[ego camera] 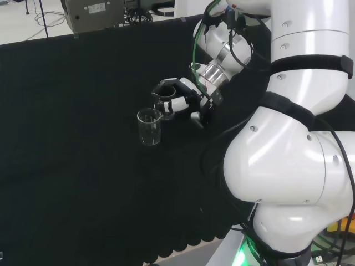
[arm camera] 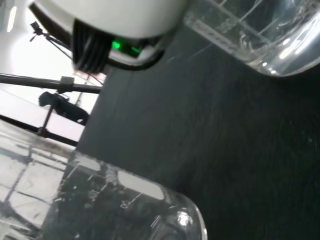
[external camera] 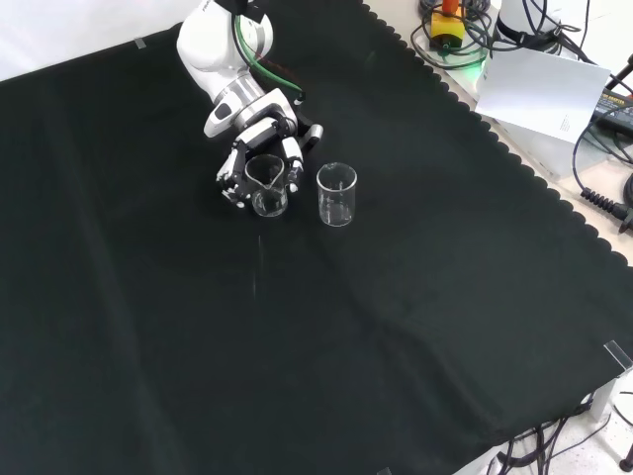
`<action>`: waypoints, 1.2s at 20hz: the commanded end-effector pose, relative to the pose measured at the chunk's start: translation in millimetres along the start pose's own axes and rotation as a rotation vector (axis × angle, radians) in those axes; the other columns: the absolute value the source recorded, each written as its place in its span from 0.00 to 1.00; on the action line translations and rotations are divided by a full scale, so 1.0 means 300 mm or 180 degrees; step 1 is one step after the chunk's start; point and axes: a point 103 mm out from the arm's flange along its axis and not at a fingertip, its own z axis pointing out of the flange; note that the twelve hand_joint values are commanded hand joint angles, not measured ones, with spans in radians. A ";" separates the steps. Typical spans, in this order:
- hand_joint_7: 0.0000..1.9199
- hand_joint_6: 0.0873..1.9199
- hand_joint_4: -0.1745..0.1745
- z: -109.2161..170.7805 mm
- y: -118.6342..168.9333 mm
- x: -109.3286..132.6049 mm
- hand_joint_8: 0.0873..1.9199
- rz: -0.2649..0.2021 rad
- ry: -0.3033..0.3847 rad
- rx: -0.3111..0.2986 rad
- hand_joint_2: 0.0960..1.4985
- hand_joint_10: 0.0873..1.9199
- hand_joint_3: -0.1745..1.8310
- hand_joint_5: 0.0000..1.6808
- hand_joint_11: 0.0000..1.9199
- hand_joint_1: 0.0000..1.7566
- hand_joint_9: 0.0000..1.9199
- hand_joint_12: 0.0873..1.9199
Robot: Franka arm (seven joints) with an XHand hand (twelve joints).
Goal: Pick up the beaker on the right.
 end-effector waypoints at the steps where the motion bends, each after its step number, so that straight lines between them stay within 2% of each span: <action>1: 0.57 0.40 0.12 -0.014 0.001 -0.016 0.39 0.0291 -0.0094 -0.0265 0.58 0.24 0.19 0.69 0.50 0.77 0.59 0.46; 3: 0.65 0.33 0.11 -0.029 -0.002 -0.020 0.31 0.0294 -0.0062 -0.0393 0.52 0.11 0.24 0.74 0.57 0.80 0.69 0.39; 5: 0.68 0.33 0.04 -0.055 -0.006 -0.014 0.30 0.0231 -0.0065 -0.0549 0.48 0.01 0.27 0.74 0.55 0.85 0.76 0.45; 9: 0.71 0.32 0.00 -0.144 -0.002 0.025 0.27 0.0070 -0.0214 -0.0717 0.43 0.00 0.33 0.74 0.54 0.87 0.81 0.46; 11: 0.72 0.31 0.00 -0.195 -0.001 0.052 0.27 -0.0016 -0.0380 -0.0673 0.41 0.00 0.35 0.74 0.55 0.87 0.83 0.44; 15: 0.73 0.28 0.00 -0.275 -0.023 0.100 0.26 -0.0082 -0.0669 -0.0426 0.39 0.00 0.37 0.75 0.58 0.88 0.85 0.38; 18: 0.74 0.26 0.00 -0.324 -0.064 0.127 0.25 -0.0014 -0.0813 -0.0241 0.38 0.00 0.37 0.76 0.59 0.88 0.86 0.36; 24: 0.74 0.25 0.00 -0.380 -0.197 0.186 0.24 0.0166 -0.1019 -0.0116 0.38 0.00 0.37 0.76 0.60 0.88 0.85 0.36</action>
